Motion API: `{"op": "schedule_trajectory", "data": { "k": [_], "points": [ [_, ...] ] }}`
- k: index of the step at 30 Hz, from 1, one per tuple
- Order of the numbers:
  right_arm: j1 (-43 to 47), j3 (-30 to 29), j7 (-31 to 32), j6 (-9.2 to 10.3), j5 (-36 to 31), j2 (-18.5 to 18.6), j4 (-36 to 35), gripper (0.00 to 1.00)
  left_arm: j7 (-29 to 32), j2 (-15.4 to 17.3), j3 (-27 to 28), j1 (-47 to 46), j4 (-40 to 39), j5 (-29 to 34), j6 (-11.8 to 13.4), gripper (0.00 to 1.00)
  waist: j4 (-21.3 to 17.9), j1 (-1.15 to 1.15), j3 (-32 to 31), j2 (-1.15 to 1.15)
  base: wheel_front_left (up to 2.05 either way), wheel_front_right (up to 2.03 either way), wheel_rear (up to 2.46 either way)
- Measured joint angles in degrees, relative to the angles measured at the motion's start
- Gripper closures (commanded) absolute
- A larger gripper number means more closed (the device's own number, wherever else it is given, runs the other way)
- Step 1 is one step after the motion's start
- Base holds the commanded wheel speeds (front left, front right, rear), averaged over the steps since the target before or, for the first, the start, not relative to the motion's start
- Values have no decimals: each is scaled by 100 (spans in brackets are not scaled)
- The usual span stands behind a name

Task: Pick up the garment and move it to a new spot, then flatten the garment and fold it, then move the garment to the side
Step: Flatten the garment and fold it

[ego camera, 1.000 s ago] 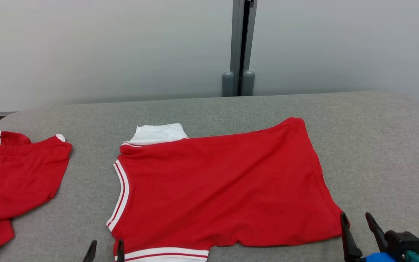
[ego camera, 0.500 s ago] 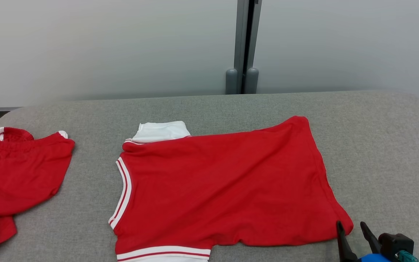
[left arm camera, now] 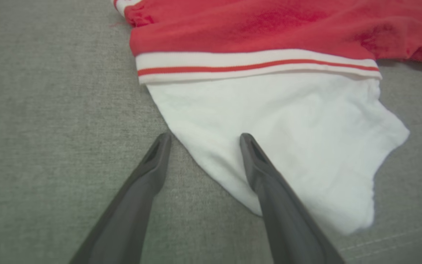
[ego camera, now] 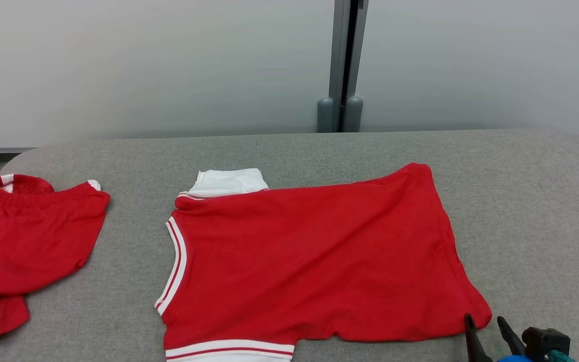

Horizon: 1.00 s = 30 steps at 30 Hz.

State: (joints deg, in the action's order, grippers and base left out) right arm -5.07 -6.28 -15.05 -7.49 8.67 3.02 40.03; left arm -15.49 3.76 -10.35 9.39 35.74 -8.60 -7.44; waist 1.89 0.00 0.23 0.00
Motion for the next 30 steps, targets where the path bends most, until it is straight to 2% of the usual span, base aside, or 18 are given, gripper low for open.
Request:
{"op": "schedule_trajectory", "data": {
  "k": [11, 23, 24, 25, 26, 30],
  "points": [
    [-38, 82, 0, 0, 83, 0, 219, 0, -10, -1, -191, -46, 136, -163, 3, 0, -8, 0, -15, 0, 0, 0, 0],
    [-374, 431, 0, 0, 307, 89, 689, 0, -11, 3, -636, -313, 290, -686, 9, 0, -72, 0, 20, 1, 0, 0, 0],
    [-403, 475, 0, 0, 323, 91, 728, 11, -19, 4, -672, -340, 305, -731, 9, 26, -73, 0, 28, 1, 0, 0, 0],
    [-427, 533, 0, 0, 365, 91, 766, 58, -19, 4, -710, -369, 318, -770, 9, 58, -74, 0, 35, 1, 0, 0, 0],
    [-450, 595, 0, 0, 405, 91, 789, 100, -19, 4, -734, -392, 320, -814, 9, 100, -74, 0, 42, 1, 0, 0, 0],
    [-533, 776, 0, 0, 522, 120, 630, 100, 12, 5, -814, -435, 144, -938, 2, 100, -75, 1, 83, 2, 0, 0, 0]
  ]
}}
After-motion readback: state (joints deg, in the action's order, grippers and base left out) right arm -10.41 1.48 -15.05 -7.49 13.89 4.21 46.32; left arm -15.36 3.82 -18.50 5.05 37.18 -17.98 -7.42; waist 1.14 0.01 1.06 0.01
